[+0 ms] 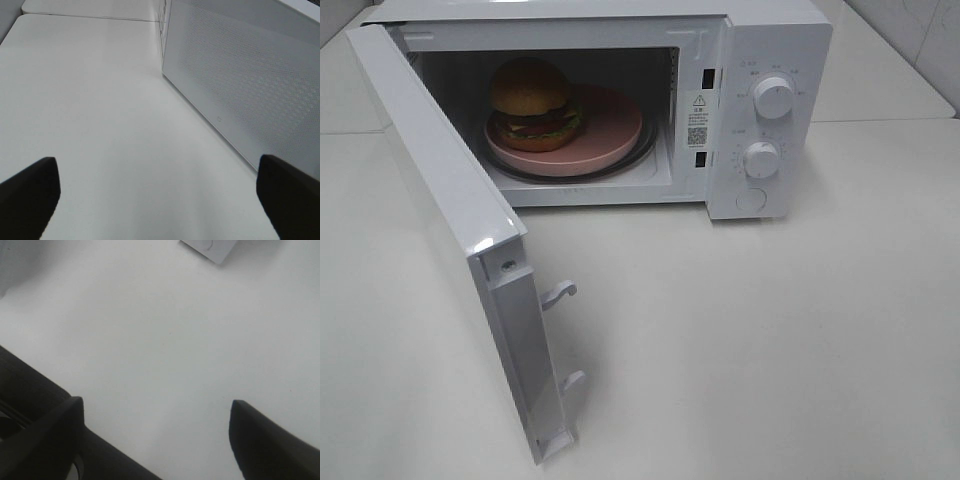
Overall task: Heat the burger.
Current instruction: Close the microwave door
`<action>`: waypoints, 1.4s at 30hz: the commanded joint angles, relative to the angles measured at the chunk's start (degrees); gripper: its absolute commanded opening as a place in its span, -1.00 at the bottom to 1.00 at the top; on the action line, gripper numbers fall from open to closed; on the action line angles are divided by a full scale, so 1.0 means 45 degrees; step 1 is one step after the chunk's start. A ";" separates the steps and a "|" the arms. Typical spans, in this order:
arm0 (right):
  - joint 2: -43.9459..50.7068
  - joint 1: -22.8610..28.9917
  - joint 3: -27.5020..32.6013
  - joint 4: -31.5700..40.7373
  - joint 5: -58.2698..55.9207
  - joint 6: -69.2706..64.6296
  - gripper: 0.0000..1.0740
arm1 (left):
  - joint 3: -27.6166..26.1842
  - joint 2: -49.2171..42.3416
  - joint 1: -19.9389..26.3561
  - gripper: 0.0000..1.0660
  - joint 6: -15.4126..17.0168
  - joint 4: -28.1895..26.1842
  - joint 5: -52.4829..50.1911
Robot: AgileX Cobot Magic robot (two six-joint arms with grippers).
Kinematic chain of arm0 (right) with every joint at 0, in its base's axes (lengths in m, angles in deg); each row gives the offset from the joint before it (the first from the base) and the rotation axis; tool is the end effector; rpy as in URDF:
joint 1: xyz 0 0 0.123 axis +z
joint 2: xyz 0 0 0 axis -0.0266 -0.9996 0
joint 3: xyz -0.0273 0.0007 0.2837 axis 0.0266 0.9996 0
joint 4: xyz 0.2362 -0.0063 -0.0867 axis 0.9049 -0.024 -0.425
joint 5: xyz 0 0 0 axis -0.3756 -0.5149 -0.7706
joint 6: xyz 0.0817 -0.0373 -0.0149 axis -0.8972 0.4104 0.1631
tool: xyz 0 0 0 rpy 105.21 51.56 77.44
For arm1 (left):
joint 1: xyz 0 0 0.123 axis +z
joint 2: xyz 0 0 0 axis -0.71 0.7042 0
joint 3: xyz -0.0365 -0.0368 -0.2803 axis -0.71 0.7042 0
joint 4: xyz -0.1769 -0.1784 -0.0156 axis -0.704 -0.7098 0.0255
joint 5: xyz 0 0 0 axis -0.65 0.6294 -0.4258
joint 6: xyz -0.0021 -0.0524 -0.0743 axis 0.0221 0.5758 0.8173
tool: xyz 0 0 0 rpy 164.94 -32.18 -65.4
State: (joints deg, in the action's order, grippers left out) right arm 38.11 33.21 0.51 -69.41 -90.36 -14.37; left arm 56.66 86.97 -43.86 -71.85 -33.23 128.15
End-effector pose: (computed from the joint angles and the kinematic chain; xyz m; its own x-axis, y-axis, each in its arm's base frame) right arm 0.0938 0.0395 0.3356 -0.6207 -0.4749 -0.6239 -0.4753 0.8607 -0.1823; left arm -0.0088 -0.0114 0.2807 -0.4534 -0.0459 -0.8901 0.0701 0.9937 -0.0870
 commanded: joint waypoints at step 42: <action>0.9015 -0.6022 0.3896 0.1197 0.1668 -0.0713 0.42 | 0.0013 -0.0051 -0.0064 0.88 0.0076 -0.0038 -0.0178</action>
State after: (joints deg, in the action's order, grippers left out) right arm 77.01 6.45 16.78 -64.48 -86.07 -18.32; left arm 56.66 86.97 -43.86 -71.85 -33.23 128.15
